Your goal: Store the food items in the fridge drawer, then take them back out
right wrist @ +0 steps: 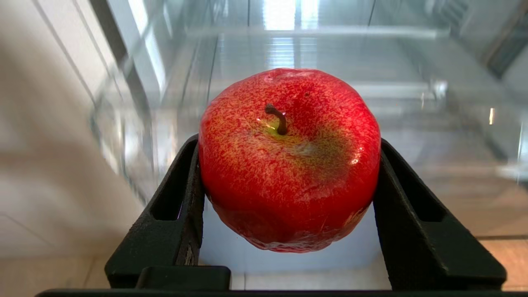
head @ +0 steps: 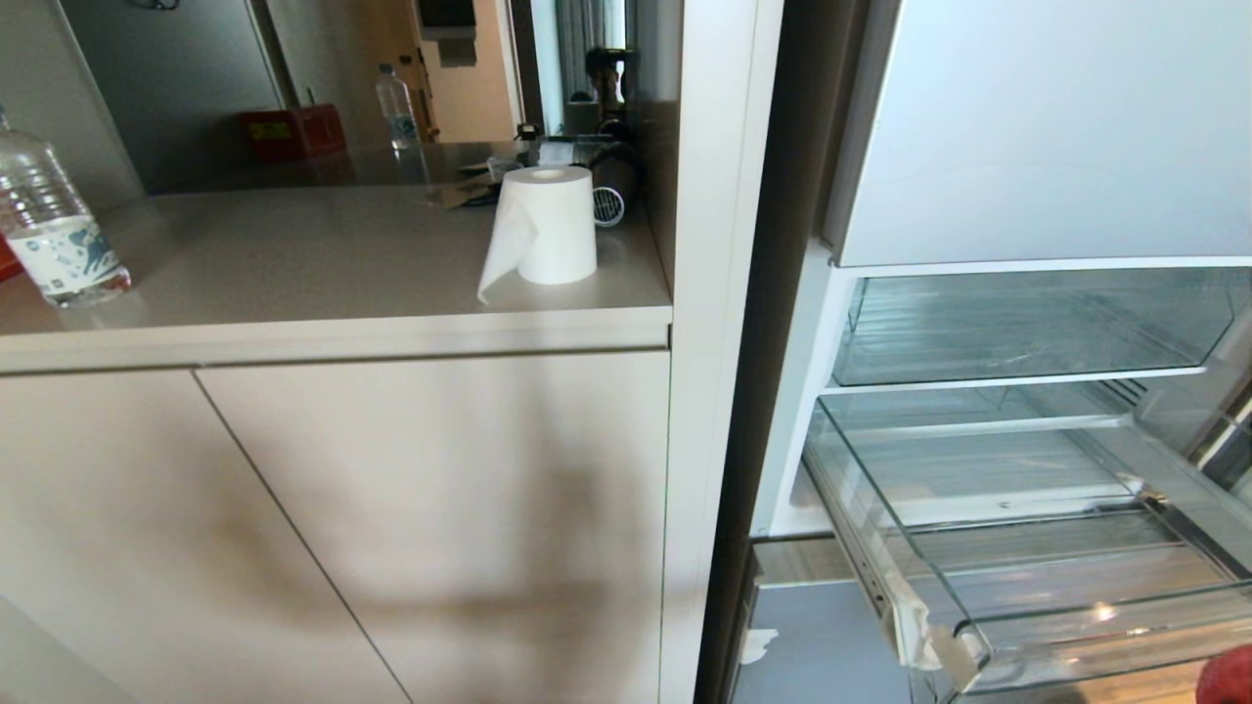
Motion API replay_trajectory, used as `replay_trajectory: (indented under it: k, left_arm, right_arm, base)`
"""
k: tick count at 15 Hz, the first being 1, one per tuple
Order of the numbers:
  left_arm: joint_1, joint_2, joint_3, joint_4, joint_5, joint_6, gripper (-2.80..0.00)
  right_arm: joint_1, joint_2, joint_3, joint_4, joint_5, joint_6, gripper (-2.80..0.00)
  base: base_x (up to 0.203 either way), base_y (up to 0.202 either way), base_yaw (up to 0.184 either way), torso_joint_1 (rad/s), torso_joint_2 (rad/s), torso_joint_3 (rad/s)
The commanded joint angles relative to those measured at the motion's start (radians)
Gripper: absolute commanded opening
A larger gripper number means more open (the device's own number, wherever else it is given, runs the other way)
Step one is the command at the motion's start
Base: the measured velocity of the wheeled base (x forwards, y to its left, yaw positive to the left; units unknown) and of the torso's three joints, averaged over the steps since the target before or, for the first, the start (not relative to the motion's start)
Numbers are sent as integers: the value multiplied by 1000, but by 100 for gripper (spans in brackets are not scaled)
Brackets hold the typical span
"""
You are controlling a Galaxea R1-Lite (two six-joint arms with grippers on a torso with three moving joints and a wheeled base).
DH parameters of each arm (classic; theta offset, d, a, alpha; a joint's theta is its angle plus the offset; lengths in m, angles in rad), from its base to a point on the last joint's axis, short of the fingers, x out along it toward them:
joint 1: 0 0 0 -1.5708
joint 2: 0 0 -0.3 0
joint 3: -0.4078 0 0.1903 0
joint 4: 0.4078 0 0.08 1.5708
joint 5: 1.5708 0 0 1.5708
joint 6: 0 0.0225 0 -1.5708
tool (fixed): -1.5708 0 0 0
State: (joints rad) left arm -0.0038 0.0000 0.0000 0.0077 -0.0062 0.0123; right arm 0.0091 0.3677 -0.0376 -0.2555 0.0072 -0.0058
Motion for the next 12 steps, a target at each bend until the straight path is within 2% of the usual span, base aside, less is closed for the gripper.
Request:
replay_trajectory:
  k: [1,9,12]
  left_arm:
    - [-1,2,0,0,0,0,-280]
    - [-1,2,0,0,0,0,-280]
    - [-1,2,0,0,0,0,-280]
  right_arm:
    - [-1,238,-68,-57,1,6,-280]
    - [0,892,-422,-70,53,110,-280]
    - [2,1120,-517,-149,74,129,-280]
  base:
    - [0,0,0,0,0,0]
    - [0,0,0,0,0,0]
    - [0,0,0,0,0,0]
